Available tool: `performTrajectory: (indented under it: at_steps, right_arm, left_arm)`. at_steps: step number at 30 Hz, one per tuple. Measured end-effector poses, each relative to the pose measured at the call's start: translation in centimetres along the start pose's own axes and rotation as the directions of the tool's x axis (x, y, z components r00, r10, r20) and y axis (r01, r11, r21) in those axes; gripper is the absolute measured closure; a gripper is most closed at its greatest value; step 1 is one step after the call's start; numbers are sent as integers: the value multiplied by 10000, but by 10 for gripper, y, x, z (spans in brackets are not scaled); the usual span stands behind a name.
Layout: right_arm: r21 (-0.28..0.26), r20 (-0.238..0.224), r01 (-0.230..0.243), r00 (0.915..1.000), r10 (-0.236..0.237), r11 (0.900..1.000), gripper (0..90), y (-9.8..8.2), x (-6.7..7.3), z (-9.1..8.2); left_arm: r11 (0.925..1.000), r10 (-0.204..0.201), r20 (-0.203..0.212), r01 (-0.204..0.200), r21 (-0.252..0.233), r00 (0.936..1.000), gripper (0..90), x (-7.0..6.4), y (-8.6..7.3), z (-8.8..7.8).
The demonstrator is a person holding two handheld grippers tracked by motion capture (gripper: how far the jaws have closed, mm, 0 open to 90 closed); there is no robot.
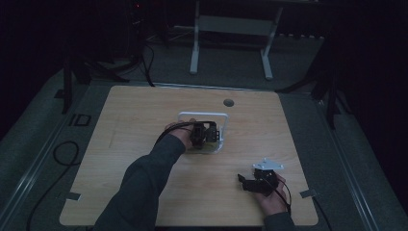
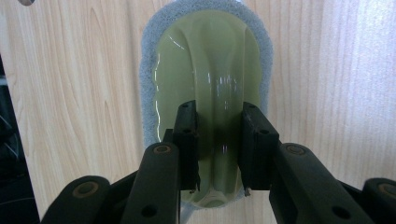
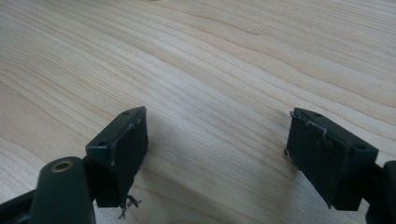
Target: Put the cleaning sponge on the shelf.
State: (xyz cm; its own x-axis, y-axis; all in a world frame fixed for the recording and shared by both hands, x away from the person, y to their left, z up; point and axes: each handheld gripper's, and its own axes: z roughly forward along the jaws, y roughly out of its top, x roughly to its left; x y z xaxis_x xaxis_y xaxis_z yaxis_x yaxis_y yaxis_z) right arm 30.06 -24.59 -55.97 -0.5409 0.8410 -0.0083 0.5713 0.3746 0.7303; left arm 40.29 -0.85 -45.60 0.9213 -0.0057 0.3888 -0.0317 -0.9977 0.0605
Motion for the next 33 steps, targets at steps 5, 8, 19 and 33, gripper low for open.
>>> performTrajectory:
  at_steps: [5, 8, 19, 33]
  right_arm:
    - [-1, 2, 2, 10000, -2, 10000, 202, 0, 0, 0]
    - [-1, 3, 3, 10000, -3, 10000, 202, 0, 0, 0]
    - [0, 3, 1, 10000, -1, 10000, 202, 0, 0, 0]
    - [9, 1, -16, 10000, 16, 10000, 202, 0, 0, 0]
  left_arm:
    - [9999, -103, -25, 103, -23, 9999, 713, 1, 1, 3]
    - [9999, -124, -19, 124, 2, 9999, 712, 2, 1, 5]
    - [9998, -166, -395, 169, 71, 9991, 707, 4, 2, 10]
    - [9991, -425, -984, 426, -11, 9942, 623, 6, 2, 14]
